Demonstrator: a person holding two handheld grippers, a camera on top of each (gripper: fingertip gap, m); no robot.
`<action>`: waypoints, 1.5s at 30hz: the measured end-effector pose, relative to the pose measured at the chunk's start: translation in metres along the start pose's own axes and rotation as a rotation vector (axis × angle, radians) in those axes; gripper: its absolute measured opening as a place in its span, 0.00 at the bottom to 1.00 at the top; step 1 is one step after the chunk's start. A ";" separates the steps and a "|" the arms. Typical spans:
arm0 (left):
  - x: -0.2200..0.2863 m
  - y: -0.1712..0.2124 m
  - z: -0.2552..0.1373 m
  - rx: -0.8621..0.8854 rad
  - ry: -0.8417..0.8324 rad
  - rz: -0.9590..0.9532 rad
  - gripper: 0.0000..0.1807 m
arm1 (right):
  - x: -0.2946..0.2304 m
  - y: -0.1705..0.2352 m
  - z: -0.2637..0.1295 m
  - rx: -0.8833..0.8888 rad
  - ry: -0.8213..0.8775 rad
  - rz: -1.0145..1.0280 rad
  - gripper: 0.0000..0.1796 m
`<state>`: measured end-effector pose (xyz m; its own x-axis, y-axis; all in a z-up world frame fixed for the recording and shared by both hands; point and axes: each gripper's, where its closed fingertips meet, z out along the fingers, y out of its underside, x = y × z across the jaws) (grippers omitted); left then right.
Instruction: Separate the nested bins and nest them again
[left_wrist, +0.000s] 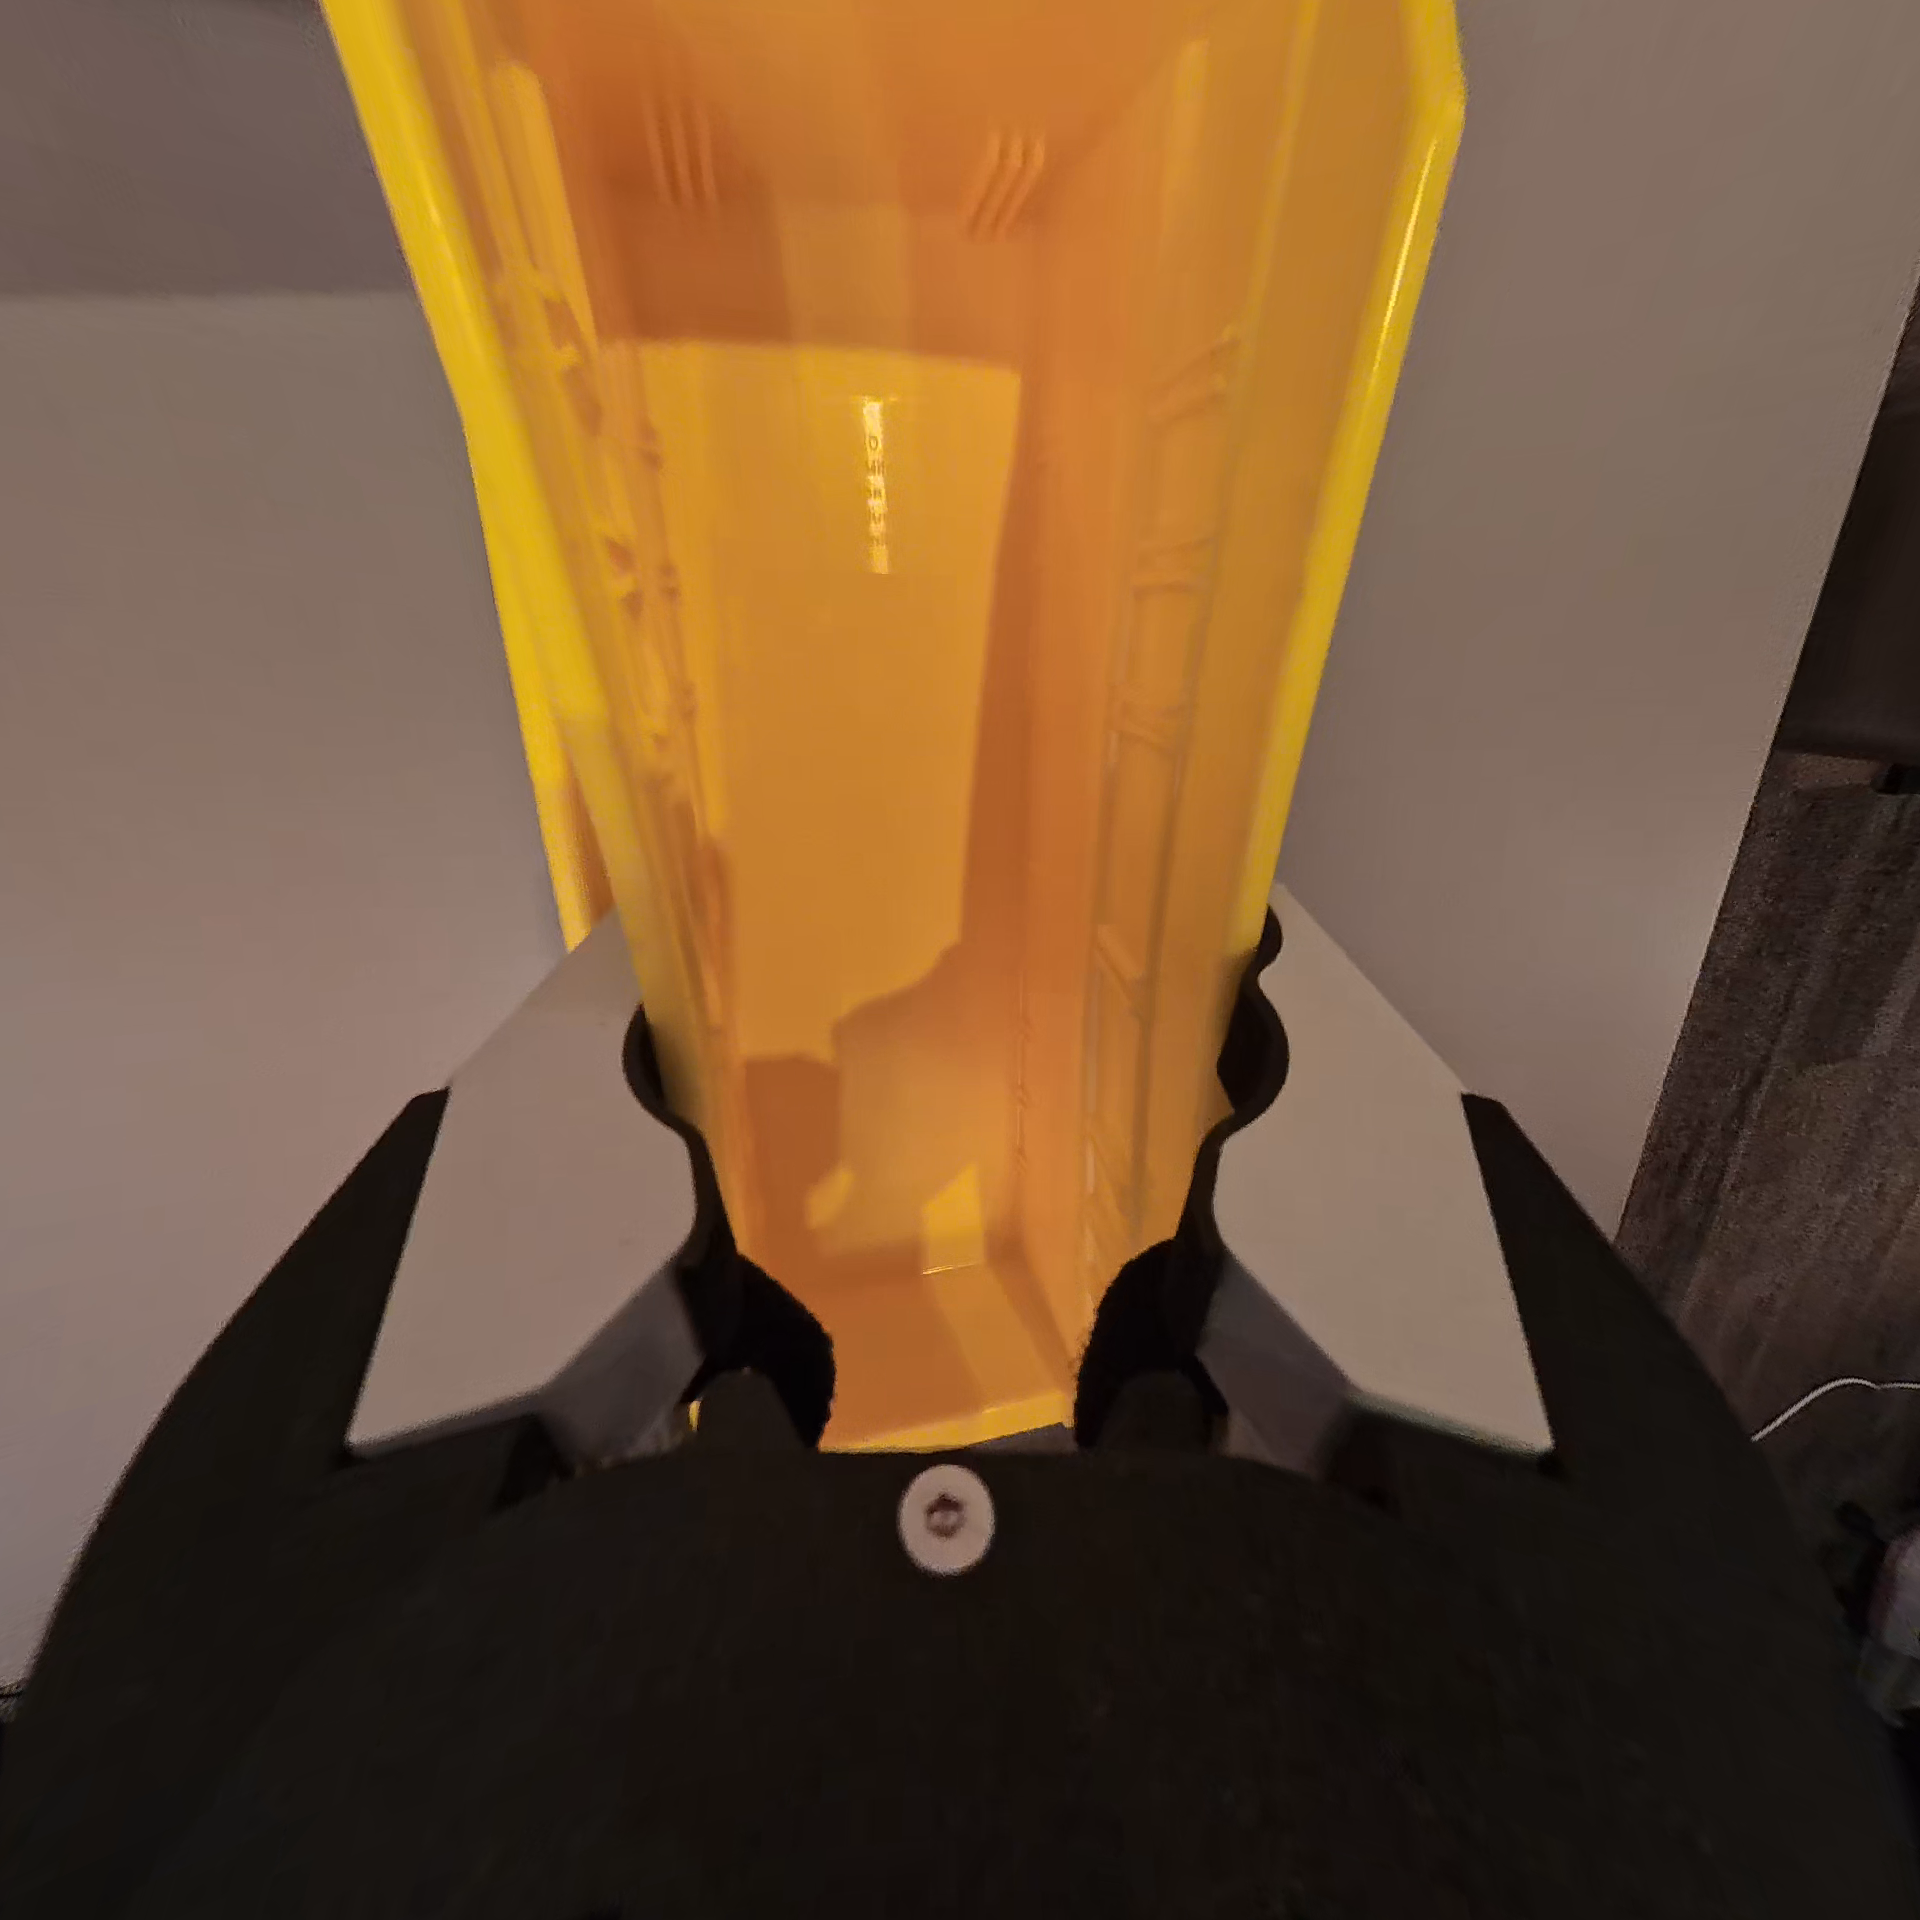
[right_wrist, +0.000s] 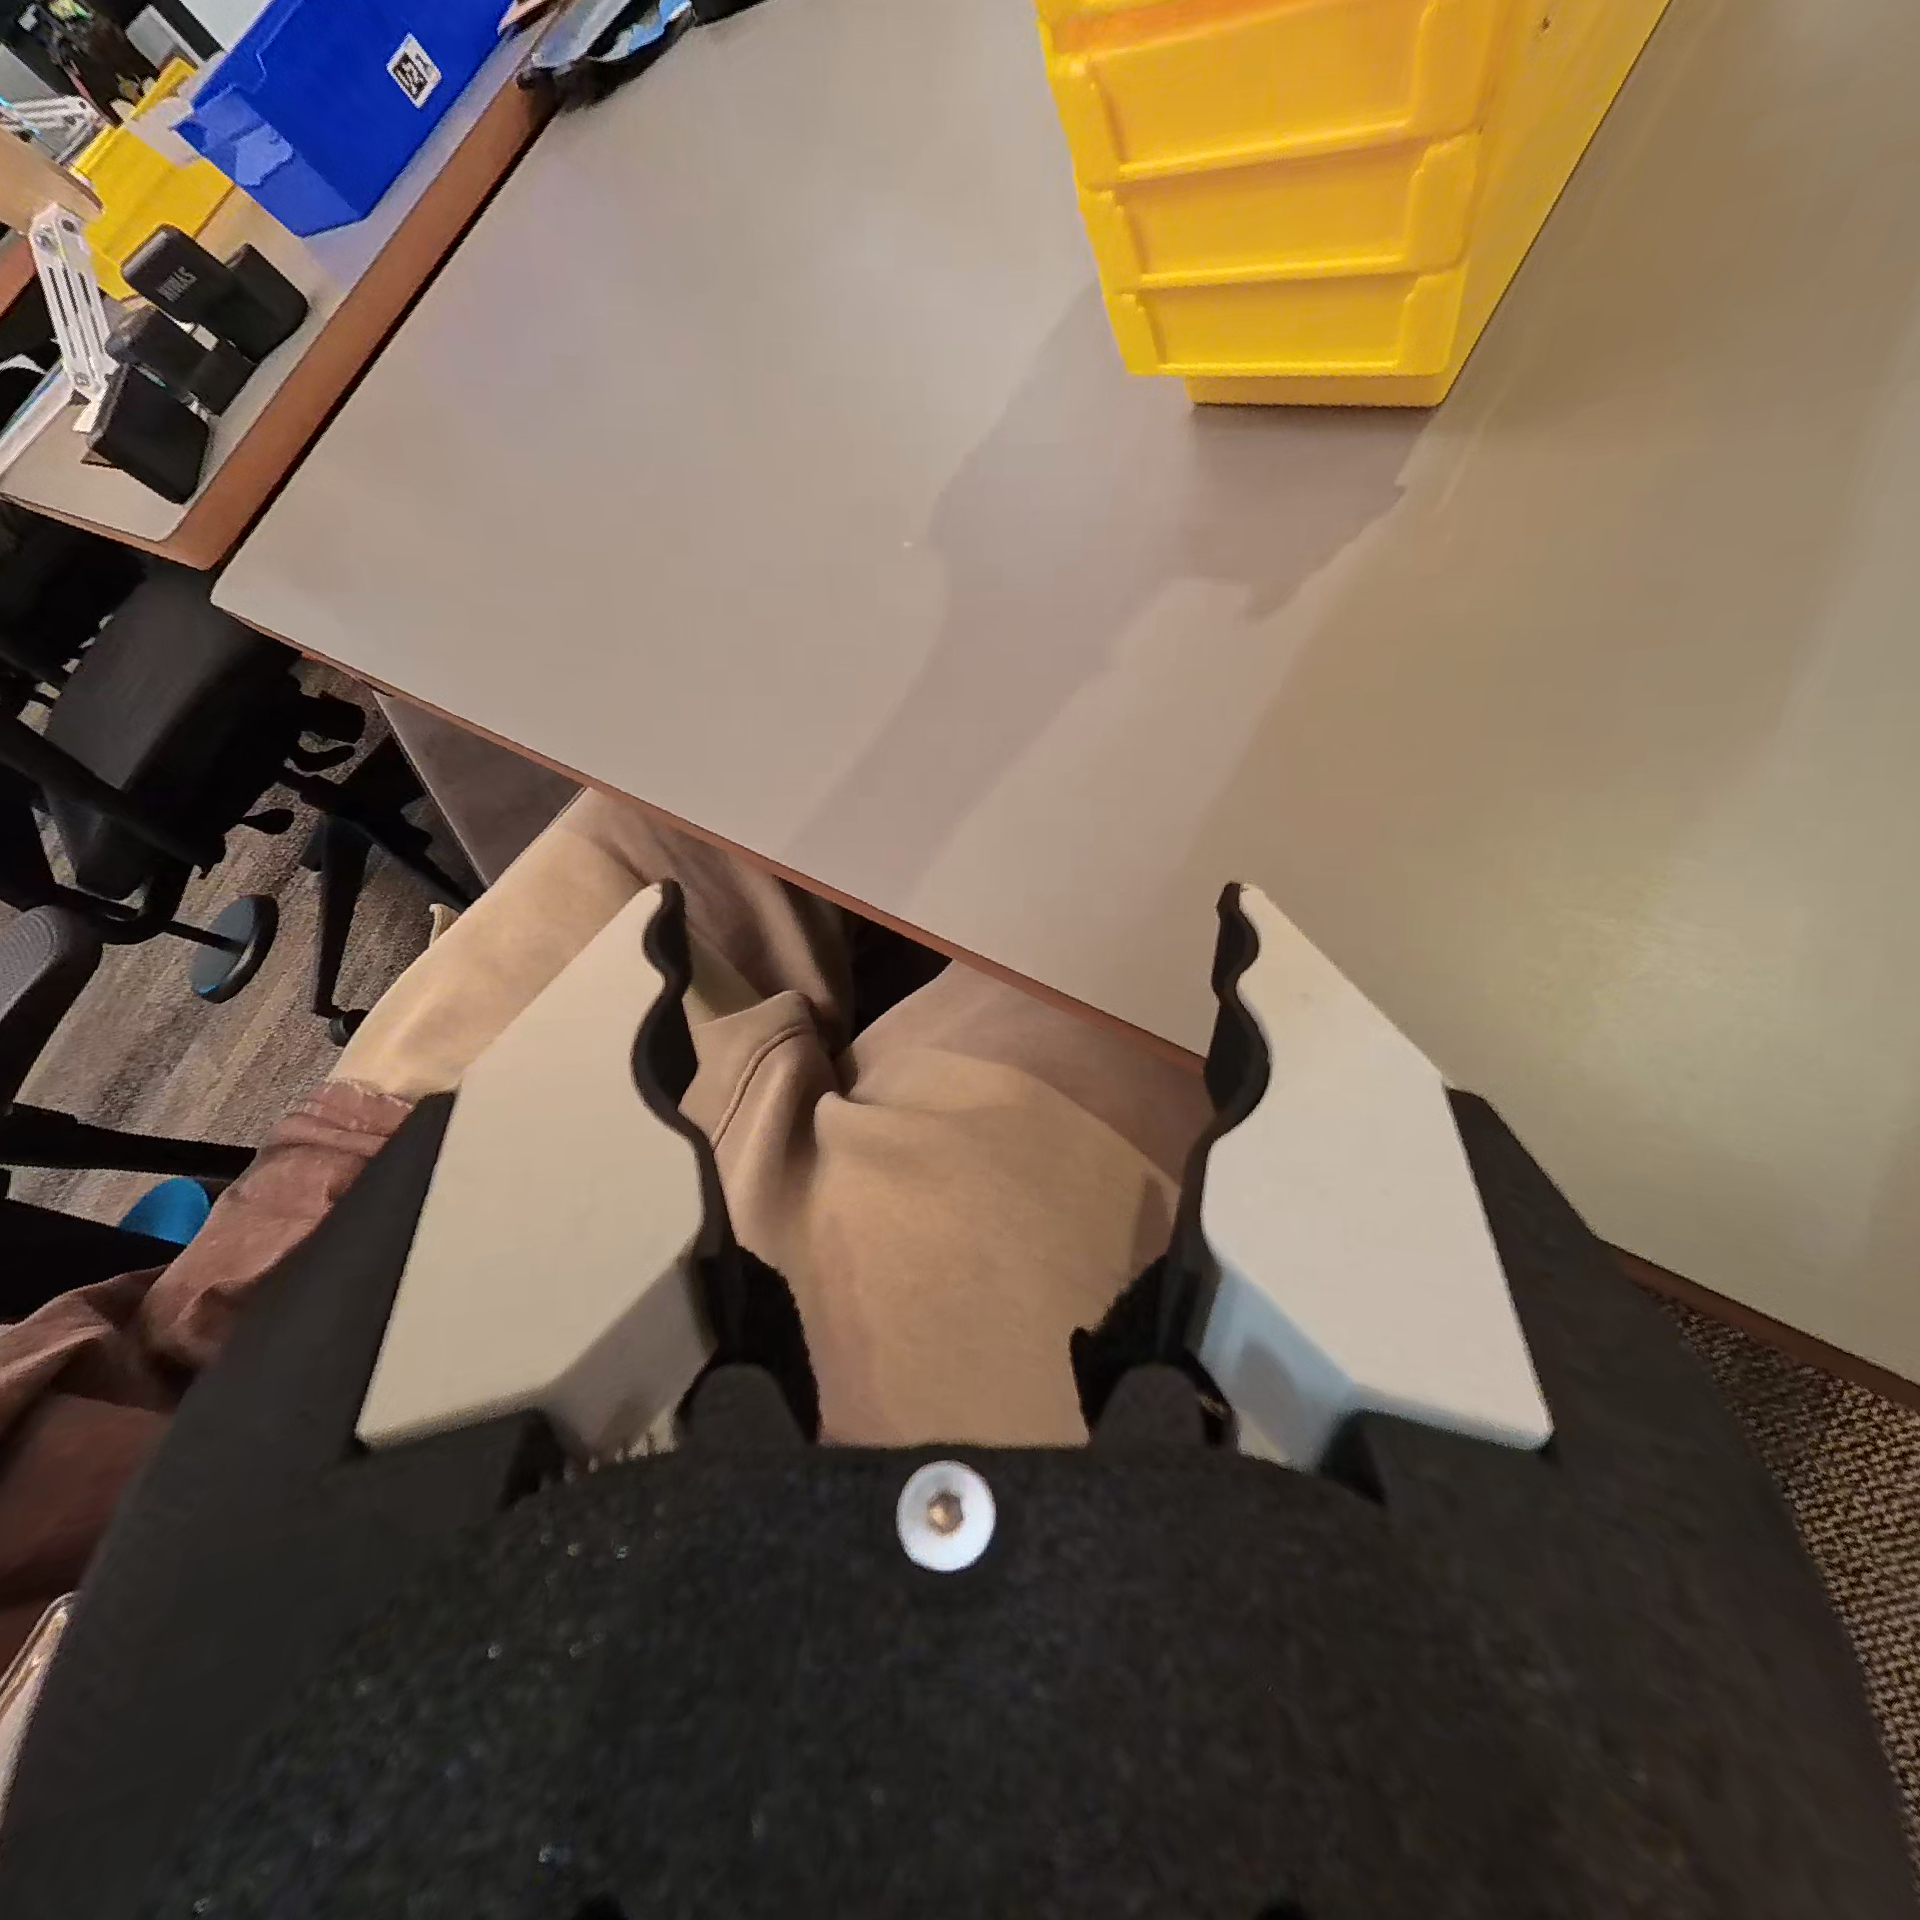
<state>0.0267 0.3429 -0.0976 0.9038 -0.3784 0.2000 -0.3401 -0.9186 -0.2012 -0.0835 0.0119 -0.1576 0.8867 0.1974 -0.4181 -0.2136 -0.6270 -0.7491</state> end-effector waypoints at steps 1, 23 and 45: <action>0.000 0.000 0.001 -0.002 0.001 0.000 0.57 | 0.000 0.001 0.001 -0.005 -0.001 0.002 0.56; 0.029 0.010 -0.010 -0.038 0.335 -0.080 0.88 | 0.001 0.010 0.012 -0.053 -0.001 0.004 0.56; -0.001 0.012 0.000 -0.059 0.114 0.007 0.64 | 0.001 0.022 0.016 -0.110 0.028 -0.024 0.56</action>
<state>0.0221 0.3323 -0.1000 0.8670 -0.3923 0.3072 -0.3641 -0.9197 -0.1467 -0.0936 0.0107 -0.1825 0.9024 0.1937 -0.3849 -0.1470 -0.7013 -0.6976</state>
